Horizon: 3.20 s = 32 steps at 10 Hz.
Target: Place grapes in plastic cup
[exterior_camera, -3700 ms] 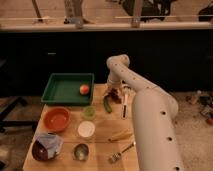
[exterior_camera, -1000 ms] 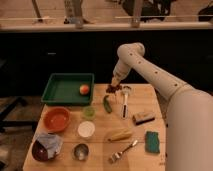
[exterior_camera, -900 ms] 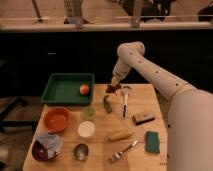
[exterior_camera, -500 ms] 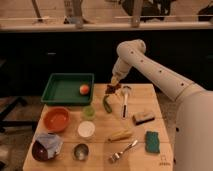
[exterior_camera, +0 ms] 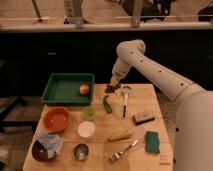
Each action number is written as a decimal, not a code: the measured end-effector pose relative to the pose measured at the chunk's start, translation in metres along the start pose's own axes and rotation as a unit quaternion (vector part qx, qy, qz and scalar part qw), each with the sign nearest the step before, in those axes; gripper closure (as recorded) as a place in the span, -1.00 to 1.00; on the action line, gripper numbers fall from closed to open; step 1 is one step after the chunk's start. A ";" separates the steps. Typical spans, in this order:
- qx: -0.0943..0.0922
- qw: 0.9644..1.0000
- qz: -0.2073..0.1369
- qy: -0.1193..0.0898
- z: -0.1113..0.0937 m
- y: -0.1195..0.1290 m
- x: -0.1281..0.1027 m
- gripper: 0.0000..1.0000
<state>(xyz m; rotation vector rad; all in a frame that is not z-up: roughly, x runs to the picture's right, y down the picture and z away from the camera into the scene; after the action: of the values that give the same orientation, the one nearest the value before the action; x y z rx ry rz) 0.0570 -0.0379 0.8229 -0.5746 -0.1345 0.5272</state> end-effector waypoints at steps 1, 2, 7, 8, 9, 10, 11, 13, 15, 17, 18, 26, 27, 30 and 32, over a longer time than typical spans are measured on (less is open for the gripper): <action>0.001 1.000 -0.019 -0.005 -0.003 0.010 -0.007 1.00; 0.001 0.999 -0.032 -0.007 -0.005 0.018 -0.013 1.00; 0.023 0.989 -0.145 0.006 -0.018 0.081 -0.057 1.00; 0.028 0.987 -0.159 0.011 -0.020 0.087 -0.060 1.00; 0.035 0.985 -0.168 0.018 -0.022 0.092 -0.060 1.00; 0.040 0.983 -0.179 0.023 -0.022 0.098 -0.062 1.00; 0.041 0.979 -0.197 0.029 -0.021 0.115 -0.065 1.00; 0.042 0.976 -0.209 0.037 -0.018 0.123 -0.063 1.00; 0.033 0.974 -0.222 0.041 -0.012 0.138 -0.065 1.00; 0.023 0.972 -0.228 0.046 -0.005 0.149 -0.062 1.00; 0.016 0.972 -0.231 0.048 0.000 0.154 -0.062 1.00; -0.013 0.964 -0.255 0.078 0.040 0.183 -0.075 1.00; -0.012 0.963 -0.257 0.083 0.044 0.183 -0.077 1.00; -0.004 0.962 -0.257 0.093 0.051 0.174 -0.082 1.00; 0.001 0.963 -0.251 0.097 0.049 0.165 -0.081 1.00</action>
<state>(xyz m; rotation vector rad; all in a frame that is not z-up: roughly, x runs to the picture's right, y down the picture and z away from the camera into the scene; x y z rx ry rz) -0.0974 0.0618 0.7752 -0.5609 -0.0879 -0.0240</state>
